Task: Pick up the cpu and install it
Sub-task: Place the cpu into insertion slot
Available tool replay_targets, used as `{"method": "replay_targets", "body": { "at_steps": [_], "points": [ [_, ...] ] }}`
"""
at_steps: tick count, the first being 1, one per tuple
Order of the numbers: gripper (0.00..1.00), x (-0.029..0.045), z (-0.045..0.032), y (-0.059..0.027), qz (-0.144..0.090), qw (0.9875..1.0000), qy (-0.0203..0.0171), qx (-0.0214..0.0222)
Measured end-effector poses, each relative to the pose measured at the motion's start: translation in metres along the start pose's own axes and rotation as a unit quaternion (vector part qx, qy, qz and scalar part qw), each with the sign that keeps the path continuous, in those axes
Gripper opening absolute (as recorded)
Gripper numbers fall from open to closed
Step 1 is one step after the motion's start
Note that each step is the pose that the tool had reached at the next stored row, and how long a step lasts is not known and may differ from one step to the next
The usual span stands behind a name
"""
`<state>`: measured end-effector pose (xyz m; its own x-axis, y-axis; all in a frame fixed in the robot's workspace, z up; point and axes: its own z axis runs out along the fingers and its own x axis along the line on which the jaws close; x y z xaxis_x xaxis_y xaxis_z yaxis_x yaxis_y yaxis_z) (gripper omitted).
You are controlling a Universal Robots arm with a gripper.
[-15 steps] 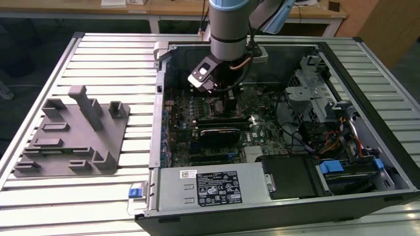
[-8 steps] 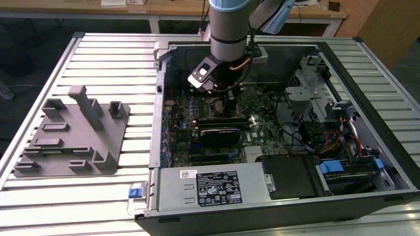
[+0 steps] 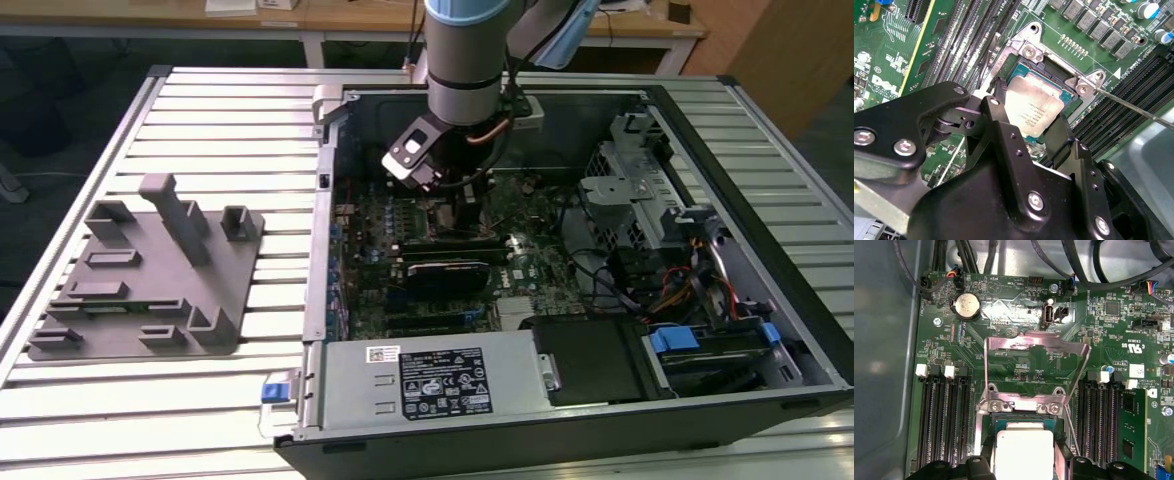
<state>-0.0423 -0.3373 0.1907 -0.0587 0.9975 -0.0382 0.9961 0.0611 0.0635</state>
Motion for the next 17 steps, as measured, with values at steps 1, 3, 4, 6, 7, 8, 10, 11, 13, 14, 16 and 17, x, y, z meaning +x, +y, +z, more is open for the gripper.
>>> {"method": "replay_targets", "body": {
  "at_steps": [1, 3, 4, 6, 7, 8, 10, 11, 13, 14, 16, 17],
  "points": [
    [0.55, 0.0000, 0.0003, -0.0001, 0.000, 1.0000, 0.0001, 0.0000],
    [0.55, 0.0001, 0.0007, -0.0002, 0.000, 1.0000, 0.0002, -0.0001],
    [0.55, 0.0001, 0.0007, -0.0002, 0.000, 1.0000, 0.0002, -0.0001],
    [0.55, 0.0001, 0.0007, -0.0002, 0.000, 1.0000, 0.0002, -0.0001],
    [0.55, 0.0001, 0.0008, -0.0002, 0.000, 1.0000, 0.0002, -0.0001],
    [0.55, 0.0001, 0.0009, -0.0002, 0.000, 1.0000, 0.0001, -0.0001],
    [0.55, 0.0001, 0.0012, -0.0003, 0.003, 1.0000, 0.0000, 0.0000],
    [0.55, 0.0001, 0.0012, -0.0003, 0.003, 1.0000, -0.0001, 0.0000],
    [0.55, 0.0001, 0.0014, -0.0003, 0.004, 1.0000, 0.0000, 0.0000],
    [0.55, 0.0001, 0.0014, -0.0003, 0.004, 1.0000, -0.0001, 0.0000],
    [0.55, 0.0001, 0.0014, -0.0003, 0.004, 1.0000, -0.0001, 0.0000],
    [0.55, 0.0001, 0.0014, -0.0003, 0.004, 1.0000, -0.0001, 0.0000]
  ]
}}
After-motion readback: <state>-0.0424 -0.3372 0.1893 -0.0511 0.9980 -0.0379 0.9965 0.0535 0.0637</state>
